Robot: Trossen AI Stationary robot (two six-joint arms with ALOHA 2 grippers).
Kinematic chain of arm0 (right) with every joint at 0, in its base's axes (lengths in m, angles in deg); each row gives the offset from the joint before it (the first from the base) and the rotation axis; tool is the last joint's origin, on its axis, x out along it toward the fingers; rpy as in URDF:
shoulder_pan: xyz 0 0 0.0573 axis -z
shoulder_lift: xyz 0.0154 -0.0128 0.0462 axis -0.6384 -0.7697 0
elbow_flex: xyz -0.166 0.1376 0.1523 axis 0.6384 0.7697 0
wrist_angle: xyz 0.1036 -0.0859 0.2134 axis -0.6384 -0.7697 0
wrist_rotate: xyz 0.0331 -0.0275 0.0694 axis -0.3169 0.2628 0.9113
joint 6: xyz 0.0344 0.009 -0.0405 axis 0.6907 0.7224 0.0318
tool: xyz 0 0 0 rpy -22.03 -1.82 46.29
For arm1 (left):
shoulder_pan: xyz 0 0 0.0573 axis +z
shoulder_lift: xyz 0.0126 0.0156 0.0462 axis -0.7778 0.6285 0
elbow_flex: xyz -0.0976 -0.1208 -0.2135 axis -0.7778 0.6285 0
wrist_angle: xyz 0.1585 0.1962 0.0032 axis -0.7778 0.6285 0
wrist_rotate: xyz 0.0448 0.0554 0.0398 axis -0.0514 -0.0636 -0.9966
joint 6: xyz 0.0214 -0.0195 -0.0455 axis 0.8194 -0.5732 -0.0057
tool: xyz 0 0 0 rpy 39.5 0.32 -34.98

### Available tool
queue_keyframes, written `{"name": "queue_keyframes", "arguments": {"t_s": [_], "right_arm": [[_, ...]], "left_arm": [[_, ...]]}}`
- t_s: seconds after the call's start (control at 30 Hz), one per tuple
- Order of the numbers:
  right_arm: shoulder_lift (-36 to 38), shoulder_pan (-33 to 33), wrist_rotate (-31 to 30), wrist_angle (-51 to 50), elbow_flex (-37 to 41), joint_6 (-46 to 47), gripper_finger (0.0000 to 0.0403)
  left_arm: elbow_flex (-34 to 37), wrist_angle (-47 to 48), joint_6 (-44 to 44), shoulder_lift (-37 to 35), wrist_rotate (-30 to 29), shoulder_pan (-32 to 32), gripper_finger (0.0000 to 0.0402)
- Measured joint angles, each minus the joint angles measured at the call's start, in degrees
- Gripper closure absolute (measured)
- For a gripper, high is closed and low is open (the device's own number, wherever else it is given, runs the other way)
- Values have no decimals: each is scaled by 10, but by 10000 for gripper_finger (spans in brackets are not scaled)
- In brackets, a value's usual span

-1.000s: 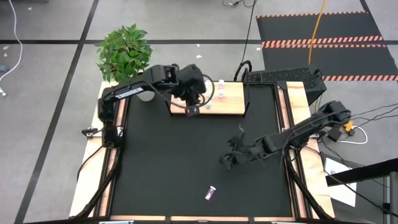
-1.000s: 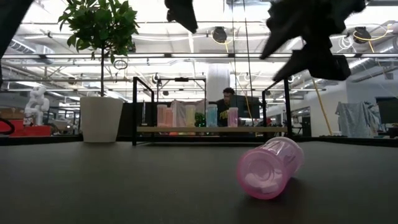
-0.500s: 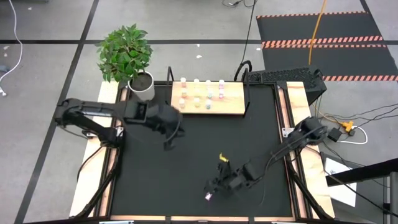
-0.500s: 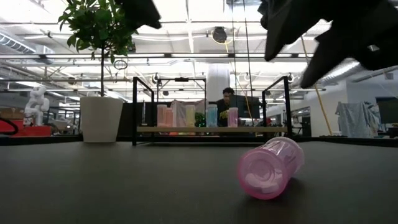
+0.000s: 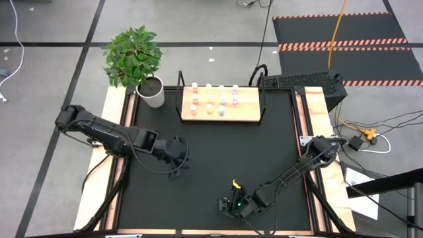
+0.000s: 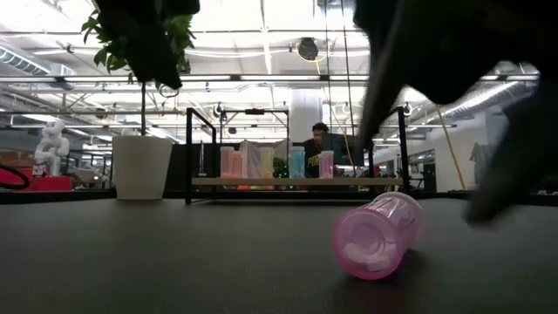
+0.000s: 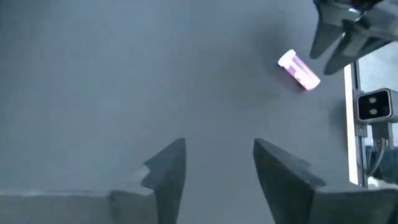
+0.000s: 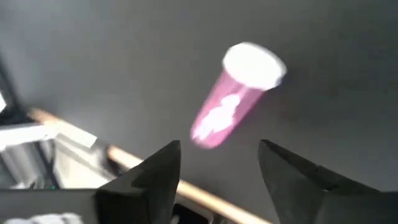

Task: Pick and place medicine bottles onto shelf by color
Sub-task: Put the violet pill bottle on the shelf aligned with the other violet pill bottles

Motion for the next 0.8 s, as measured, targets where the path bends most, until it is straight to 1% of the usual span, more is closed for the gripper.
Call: {"name": "queue_keyframes", "arguments": {"t_s": [0.13,0.3,0.5,0.6,0.8], "right_arm": [[-9,9,6,-21,0,22,170],[-8,31,11,-25,0,-2,170],[-13,50,82,-40,0,-34,199],[-15,50,105,-50,0,-46,215],[-15,50,115,-94,-1,-66,264]], "left_arm": [[14,-3,-12,0,-1,-5,187],[14,-6,-11,0,-1,-2,165],[14,-5,-10,0,-2,8,167],[14,-5,-11,0,-2,10,171],[14,-6,-10,0,-2,11,172]]}}
